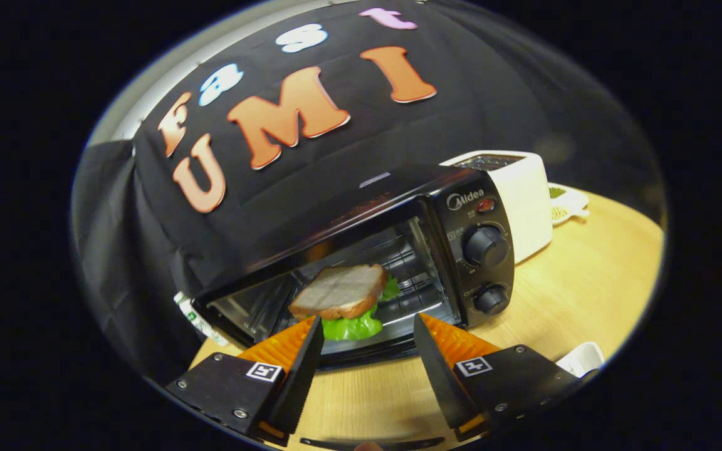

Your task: Open the toaster oven, put the food inside, and close the toaster oven door.

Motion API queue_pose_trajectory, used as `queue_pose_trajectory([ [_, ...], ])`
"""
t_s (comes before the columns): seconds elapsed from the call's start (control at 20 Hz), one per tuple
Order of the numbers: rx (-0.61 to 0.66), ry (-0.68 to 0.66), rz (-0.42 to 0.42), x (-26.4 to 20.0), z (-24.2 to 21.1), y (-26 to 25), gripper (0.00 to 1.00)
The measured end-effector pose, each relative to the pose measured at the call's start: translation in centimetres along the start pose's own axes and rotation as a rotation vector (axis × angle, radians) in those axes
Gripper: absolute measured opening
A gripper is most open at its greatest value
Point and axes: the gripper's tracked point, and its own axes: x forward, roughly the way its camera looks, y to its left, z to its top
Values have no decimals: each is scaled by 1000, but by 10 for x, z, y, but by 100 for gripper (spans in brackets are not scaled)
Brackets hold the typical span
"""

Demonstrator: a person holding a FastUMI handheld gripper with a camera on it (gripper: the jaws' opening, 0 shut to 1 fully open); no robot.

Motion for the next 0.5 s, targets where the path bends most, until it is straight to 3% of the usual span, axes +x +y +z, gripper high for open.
queue_pose_trajectory([
  [0.2, -151, 53, 16, -35, -10, 3, 97],
  [0.35, -249, 98, 38, -61, -28, 7, 99],
  [0.5, -262, 194, 78, -82, -60, 8, 99],
])
